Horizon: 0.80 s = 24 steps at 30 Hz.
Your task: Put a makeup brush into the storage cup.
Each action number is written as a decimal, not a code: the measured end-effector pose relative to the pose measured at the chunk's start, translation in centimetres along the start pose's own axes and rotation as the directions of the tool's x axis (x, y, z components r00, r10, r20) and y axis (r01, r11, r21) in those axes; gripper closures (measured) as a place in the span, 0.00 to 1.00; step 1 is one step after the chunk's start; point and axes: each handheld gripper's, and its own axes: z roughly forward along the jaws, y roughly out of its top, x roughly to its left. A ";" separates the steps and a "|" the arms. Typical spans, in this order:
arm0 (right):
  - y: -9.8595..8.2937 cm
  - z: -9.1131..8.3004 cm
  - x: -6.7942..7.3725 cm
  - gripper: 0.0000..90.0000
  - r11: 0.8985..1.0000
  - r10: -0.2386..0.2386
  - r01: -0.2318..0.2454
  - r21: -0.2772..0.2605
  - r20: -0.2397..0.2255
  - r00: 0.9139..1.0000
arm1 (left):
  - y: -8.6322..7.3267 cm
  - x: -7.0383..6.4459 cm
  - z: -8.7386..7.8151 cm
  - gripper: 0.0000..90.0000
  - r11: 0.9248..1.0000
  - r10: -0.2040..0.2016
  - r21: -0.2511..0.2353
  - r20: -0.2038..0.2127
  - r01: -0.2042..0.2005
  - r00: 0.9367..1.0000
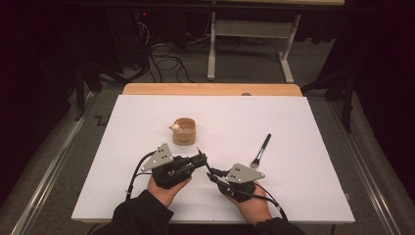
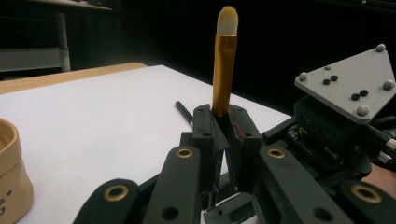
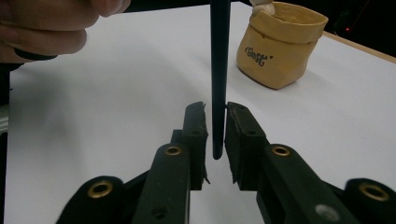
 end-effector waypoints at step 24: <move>0.0 -0.1 -0.1 0.46 0.999 0.039 -0.039 0.002 -0.001 0.999 | -0.2 0.8 -0.9 0.92 0.999 0.036 0.034 -0.072 -0.033 0.997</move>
